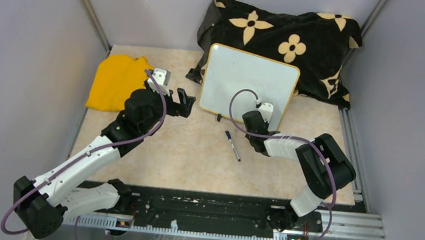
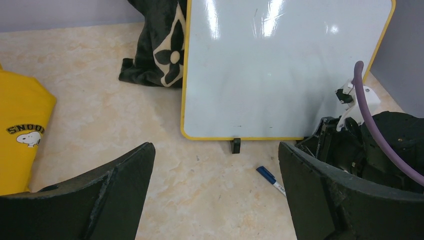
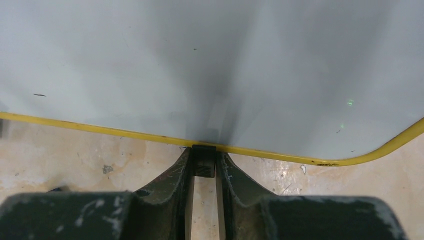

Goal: Write a sentence on the whiteboard
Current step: Move the whiteboard to the center of the board.

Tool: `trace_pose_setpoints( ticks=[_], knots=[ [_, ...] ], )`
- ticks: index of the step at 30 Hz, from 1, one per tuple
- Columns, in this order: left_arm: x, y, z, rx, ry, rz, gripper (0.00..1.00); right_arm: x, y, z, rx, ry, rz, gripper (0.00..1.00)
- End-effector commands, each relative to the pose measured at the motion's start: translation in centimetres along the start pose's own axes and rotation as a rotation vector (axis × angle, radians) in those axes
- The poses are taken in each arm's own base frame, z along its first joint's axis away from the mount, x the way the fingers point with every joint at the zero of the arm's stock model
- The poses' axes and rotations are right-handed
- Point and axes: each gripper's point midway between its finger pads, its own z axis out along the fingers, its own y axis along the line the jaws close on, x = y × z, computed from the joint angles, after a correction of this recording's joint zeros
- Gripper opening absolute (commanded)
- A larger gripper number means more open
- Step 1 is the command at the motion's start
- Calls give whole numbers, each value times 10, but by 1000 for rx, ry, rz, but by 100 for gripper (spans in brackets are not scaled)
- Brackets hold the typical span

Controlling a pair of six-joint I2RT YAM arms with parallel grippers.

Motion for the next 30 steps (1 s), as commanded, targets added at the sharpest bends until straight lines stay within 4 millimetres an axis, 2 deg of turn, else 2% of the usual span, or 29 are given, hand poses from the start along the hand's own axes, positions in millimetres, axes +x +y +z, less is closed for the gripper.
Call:
trace_pose_setpoints(
  ticks=[1, 8, 15, 23, 30],
  knots=[
    [-8, -5, 0, 21, -13, -10, 99, -21, 5, 4, -5, -50, 17, 14],
    [-10, -7, -1, 27, -18, -13, 99, -8, 7, -3, -56, -5, -17, 0],
    [-9, -9, -1, 38, -12, -16, 99, 6, 14, -19, -137, 27, -76, 0],
    [-8, -9, 0, 40, -8, -18, 99, 23, 25, -39, -186, 46, -221, 0],
    [-5, -10, 2, 45, -1, -20, 99, 34, 25, -48, -214, 66, -291, 0]
  ],
)
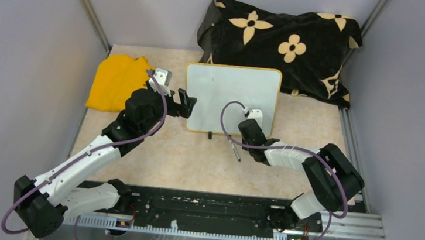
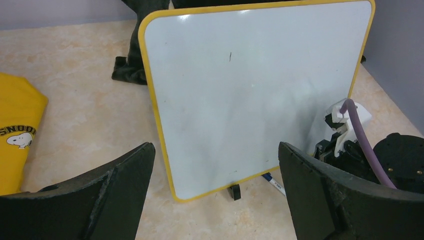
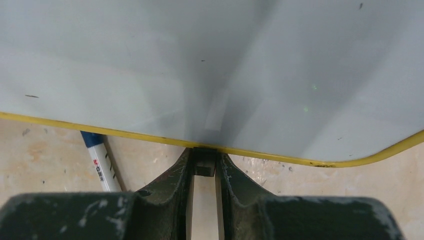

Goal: Write a sentence on the whiteboard
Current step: Move the whiteboard to the center of the board.

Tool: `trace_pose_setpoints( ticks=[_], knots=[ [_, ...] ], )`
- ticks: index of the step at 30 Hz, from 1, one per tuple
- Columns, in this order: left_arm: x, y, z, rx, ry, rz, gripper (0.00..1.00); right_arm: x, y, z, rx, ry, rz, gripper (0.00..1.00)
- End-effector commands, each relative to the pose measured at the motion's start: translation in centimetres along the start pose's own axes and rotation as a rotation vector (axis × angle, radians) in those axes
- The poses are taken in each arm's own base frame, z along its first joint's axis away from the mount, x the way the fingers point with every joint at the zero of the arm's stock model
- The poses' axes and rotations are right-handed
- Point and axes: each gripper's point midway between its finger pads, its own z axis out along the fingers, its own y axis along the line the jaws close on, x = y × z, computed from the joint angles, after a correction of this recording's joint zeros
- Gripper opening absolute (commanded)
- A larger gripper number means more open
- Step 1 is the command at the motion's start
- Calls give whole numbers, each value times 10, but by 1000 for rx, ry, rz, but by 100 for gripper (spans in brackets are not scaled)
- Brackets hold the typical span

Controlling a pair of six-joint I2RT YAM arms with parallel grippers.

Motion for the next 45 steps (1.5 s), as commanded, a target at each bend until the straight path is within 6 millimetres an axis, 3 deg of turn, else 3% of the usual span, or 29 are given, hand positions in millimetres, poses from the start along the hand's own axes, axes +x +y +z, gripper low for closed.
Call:
trace_pose_setpoints(
  ticks=[1, 15, 23, 27, 30, 34, 40, 45],
  knots=[
    [-7, -6, 2, 21, -8, -9, 99, 2, 9, -11, -70, 4, -71, 0],
    [-3, -4, 4, 15, 1, -7, 99, -2, 3, 0, -3, -11, -8, 0],
    [-2, -5, 5, 20, 7, -6, 99, -1, -2, -5, -27, -22, 13, 0],
    [-2, -5, 4, 19, 5, -6, 99, -1, 0, -9, -50, -28, 15, 28],
    [-2, -6, 4, 22, 5, -6, 99, -1, 1, -12, -61, -25, 14, 39],
    [-2, -6, 4, 24, 5, -5, 99, -3, 2, -22, -86, -27, 19, 46],
    [-5, -8, 2, 34, -4, -6, 99, -10, 2, -56, -126, -50, 12, 55],
    [-6, -10, 1, 46, -6, -10, 99, -11, 7, -84, -196, -52, 6, 56]
  ],
)
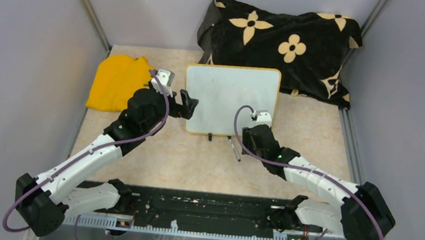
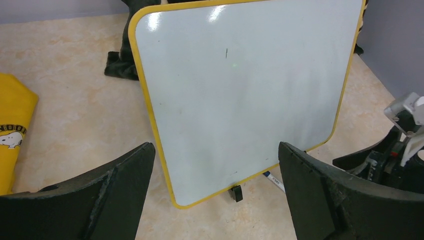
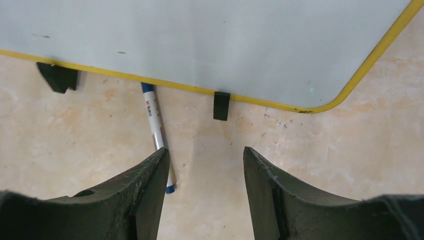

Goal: Write a sentence on the whiteboard
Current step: Move the whiteboard to the center of the board, then open the whiteboard marker at the center of the board.

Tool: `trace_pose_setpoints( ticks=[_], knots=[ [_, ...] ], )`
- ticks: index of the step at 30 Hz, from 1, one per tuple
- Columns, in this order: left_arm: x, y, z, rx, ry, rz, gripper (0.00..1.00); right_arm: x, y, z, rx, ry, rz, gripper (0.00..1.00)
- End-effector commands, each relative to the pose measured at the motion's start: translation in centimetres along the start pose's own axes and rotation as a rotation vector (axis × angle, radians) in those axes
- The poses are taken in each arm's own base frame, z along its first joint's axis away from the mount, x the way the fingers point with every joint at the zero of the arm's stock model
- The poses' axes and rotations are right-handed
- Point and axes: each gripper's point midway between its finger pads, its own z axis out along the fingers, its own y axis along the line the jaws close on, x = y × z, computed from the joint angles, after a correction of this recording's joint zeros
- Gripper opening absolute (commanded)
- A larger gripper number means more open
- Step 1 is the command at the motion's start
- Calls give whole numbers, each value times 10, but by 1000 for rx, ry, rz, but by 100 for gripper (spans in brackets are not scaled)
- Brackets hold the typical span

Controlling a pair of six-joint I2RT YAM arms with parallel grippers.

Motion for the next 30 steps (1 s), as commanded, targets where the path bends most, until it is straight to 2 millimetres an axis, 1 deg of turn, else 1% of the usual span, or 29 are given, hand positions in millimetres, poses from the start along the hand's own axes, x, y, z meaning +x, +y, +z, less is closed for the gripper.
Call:
trace_pose_setpoints(
  ticks=[1, 5, 7, 11, 16, 23, 25, 30],
  knots=[
    [-15, -7, -4, 30, -33, -11, 99, -1, 15, -24, -89, 10, -3, 56],
    [-17, -6, -6, 26, -41, -13, 99, -2, 42, -33, -199, 17, -32, 54],
    [-18, -5, -7, 19, -49, -14, 99, -1, 50, -29, -199, 31, -54, 54],
    [-21, 0, -10, -6, -66, -15, 99, 5, 59, -13, -178, 71, -58, 52],
    [-25, 5, -13, -30, -88, -14, 99, 9, 61, 5, -139, 90, -64, 49],
    [-27, 4, -14, -24, -92, -12, 99, 21, 66, 22, -129, 140, -97, 46],
    [-26, 4, -14, -25, -91, -12, 99, 25, 65, 25, -121, 155, -108, 43],
    [-28, 4, -14, -21, -93, -12, 99, 37, 62, 31, -103, 191, -127, 31]
  ],
)
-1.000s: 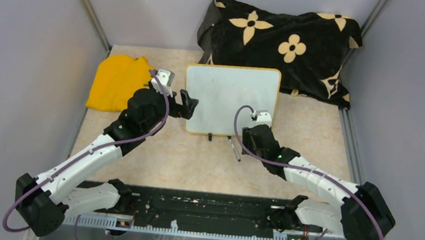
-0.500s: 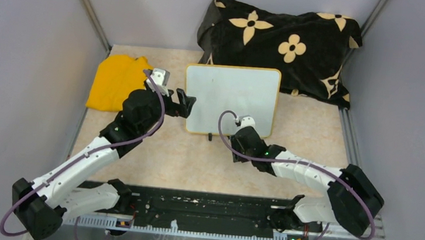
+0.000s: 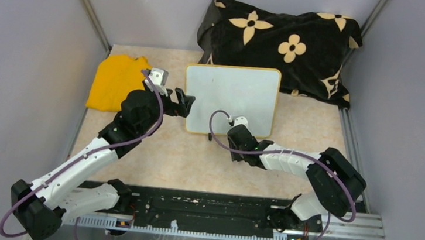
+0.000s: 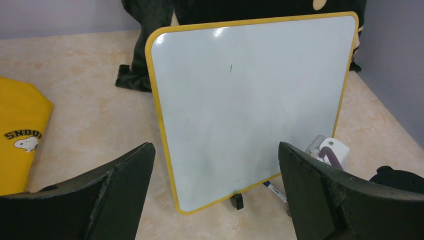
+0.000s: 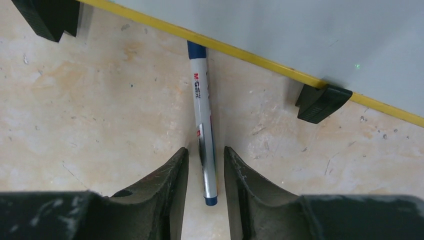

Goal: Write a sentence on the whiteboard
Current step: Open the whiteboard marker at the center of the board.

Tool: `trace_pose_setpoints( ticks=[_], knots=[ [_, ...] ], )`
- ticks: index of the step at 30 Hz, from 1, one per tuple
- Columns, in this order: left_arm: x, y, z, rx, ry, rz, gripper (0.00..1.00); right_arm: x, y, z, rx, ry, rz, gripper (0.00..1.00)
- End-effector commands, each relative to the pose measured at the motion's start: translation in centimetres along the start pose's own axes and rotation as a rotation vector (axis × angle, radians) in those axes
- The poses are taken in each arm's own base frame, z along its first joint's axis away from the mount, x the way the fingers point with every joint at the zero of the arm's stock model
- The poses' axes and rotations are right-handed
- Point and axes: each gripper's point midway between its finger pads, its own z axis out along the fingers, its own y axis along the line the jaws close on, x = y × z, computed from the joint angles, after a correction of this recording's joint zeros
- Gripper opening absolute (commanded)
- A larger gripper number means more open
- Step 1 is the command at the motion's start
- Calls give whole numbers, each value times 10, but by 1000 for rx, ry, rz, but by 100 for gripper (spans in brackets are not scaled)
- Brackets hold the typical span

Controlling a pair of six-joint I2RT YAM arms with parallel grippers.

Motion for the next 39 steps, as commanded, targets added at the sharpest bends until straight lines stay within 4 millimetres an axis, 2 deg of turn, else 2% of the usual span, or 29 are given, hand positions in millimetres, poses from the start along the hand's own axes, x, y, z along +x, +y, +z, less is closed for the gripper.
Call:
trace_pose_setpoints(
  ticks=[1, 6, 12, 22, 25, 31, 39],
  knots=[
    [-9, 0, -3, 0, -31, -3, 99, -18, 10, 2, -18, -40, 0, 30],
    [-8, -2, -2, 7, -28, -5, 99, -11, 12, 0, -38, -19, -6, 21],
    [-8, -3, -2, 14, -25, -8, 99, 1, 11, -19, -62, 12, -17, 10],
    [-7, -3, -2, 15, -22, -6, 99, 42, 16, -50, -138, 141, -54, 8],
    [-6, -3, -1, 15, -18, -5, 99, 48, 18, -52, -155, 155, -44, 11],
    [-8, -3, -2, 14, -22, -6, 99, 36, 16, -50, -119, 125, -29, 31],
    [-8, -4, -3, 17, -23, -6, 99, 30, 19, -39, -100, 126, -40, 39]
  ],
)
